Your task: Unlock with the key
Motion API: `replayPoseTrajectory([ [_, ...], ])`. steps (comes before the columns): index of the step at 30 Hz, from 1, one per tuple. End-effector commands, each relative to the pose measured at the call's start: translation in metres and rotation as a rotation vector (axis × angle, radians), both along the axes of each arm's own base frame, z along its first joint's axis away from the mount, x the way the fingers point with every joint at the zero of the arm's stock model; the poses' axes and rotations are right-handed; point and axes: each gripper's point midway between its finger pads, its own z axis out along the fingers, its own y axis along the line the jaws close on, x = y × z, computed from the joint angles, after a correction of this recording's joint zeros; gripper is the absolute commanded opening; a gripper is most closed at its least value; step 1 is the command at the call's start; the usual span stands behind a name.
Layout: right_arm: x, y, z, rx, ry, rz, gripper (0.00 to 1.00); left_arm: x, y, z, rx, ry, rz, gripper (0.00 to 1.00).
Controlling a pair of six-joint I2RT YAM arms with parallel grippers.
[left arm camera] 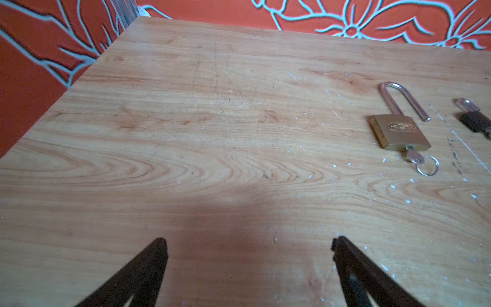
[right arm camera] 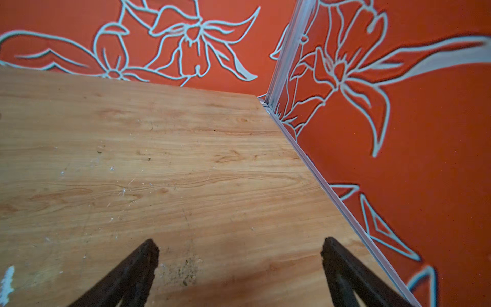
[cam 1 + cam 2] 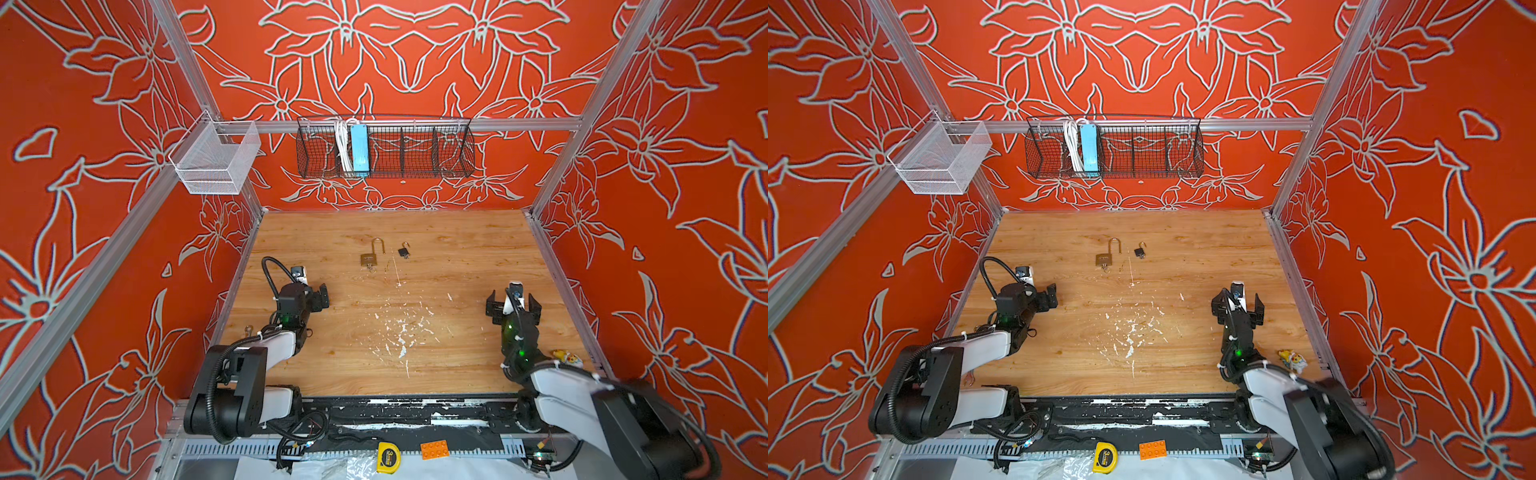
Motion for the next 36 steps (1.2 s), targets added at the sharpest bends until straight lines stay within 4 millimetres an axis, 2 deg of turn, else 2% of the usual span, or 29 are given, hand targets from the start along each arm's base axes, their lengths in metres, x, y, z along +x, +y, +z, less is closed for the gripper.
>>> replayPoseTrajectory([
  [1, 0.030, 0.017, 0.013, -0.007, -0.085, 0.092, 0.98, 0.003, 0.013, 0.006, 0.012, -0.009, 0.088, 0.97],
  [2, 0.033, 0.016, 0.012, -0.001, -0.100, 0.097, 0.98, -0.001, 0.023, 0.007, 0.011, -0.019, 0.157, 0.97],
  [3, 0.036, 0.011, 0.005, 0.016, -0.079, 0.077, 0.99, -0.003, 0.024, 0.009, 0.007, -0.029, 0.162, 0.97],
  [8, 0.060, 0.013, -0.012, 0.116, 0.109, 0.171, 0.98, -0.006, 0.017, 0.009, 0.006, -0.058, 0.113, 0.97],
  [12, 0.066, 0.009, -0.015, 0.177, 0.140, 0.200, 0.98, 0.007, -0.024, 0.003, 0.003, 0.003, -0.159, 0.97],
  [13, 0.065, 0.008, -0.015, 0.173, 0.147, 0.196, 0.98, 0.008, -0.024, 0.003, -0.003, 0.007, -0.159, 0.97],
  [17, 0.051, 0.013, -0.008, 0.147, 0.075, 0.222, 0.98, 0.008, 0.001, 0.003, 0.003, 0.012, 0.005, 0.97],
  [21, 0.026, -0.002, 0.001, 0.156, -0.063, 0.151, 0.98, 0.008, 0.002, 0.004, 0.004, 0.008, 0.008, 0.97],
  [23, 0.029, -0.008, 0.000, 0.165, -0.058, 0.112, 0.98, 0.007, 0.002, 0.004, 0.004, 0.009, 0.010, 0.97],
  [24, 0.036, 0.001, -0.005, 0.163, -0.010, 0.159, 0.98, 0.007, 0.002, 0.003, 0.004, 0.010, 0.009, 0.97],
  [26, 0.052, 0.034, -0.013, 0.131, 0.115, 0.350, 0.98, 0.007, 0.002, 0.003, 0.004, 0.009, 0.011, 0.97],
  [28, 0.057, 0.028, -0.010, 0.137, 0.094, 0.312, 0.98, 0.007, 0.002, 0.003, 0.004, 0.009, 0.010, 0.97],
  [36, 0.054, 0.028, -0.010, 0.128, 0.095, 0.309, 0.98, 0.008, 0.002, 0.004, 0.005, 0.010, 0.008, 0.97],
])
